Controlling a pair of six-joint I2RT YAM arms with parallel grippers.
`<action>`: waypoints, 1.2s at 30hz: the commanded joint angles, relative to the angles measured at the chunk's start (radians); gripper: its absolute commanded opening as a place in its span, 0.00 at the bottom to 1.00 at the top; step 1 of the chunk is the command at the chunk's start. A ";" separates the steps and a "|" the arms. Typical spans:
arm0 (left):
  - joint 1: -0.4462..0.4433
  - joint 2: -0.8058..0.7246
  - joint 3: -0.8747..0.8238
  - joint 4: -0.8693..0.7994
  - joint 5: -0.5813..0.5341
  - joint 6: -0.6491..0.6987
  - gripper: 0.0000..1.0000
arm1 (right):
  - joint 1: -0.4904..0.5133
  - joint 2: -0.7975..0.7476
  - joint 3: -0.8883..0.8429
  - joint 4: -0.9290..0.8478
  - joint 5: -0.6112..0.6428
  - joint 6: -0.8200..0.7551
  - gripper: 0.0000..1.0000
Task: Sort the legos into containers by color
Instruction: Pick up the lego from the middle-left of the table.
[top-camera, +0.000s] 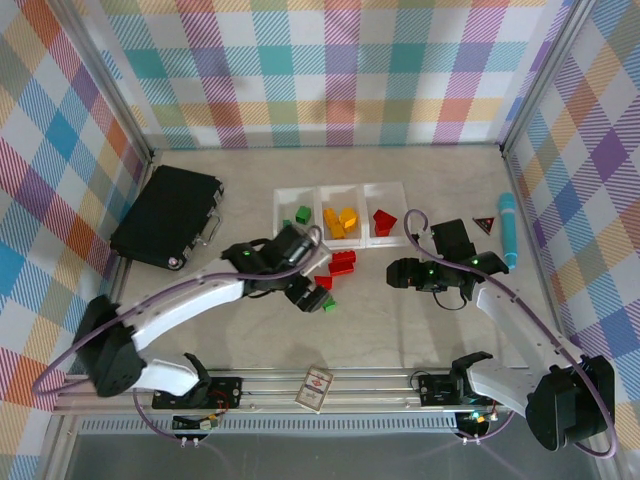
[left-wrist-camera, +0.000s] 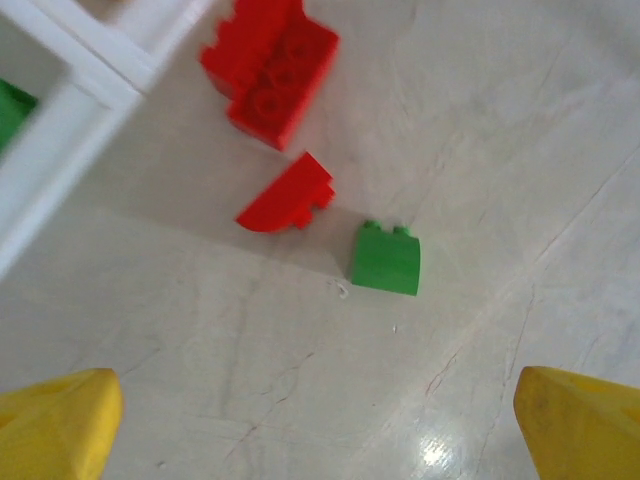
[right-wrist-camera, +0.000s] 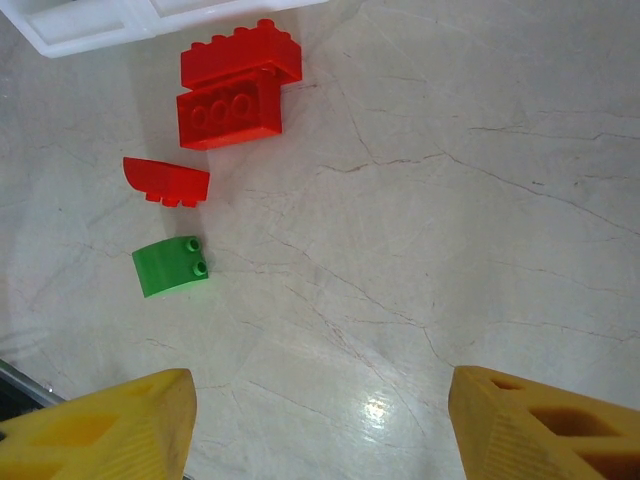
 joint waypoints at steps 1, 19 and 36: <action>-0.042 0.111 0.054 -0.039 -0.004 0.043 1.00 | -0.006 0.009 0.022 -0.003 0.002 0.013 0.68; -0.143 0.380 0.098 0.093 -0.097 -0.019 0.81 | -0.006 0.032 0.010 0.008 0.012 0.004 0.68; -0.144 0.438 0.104 0.107 -0.123 -0.080 0.64 | -0.006 0.026 0.016 -0.007 0.023 -0.007 0.68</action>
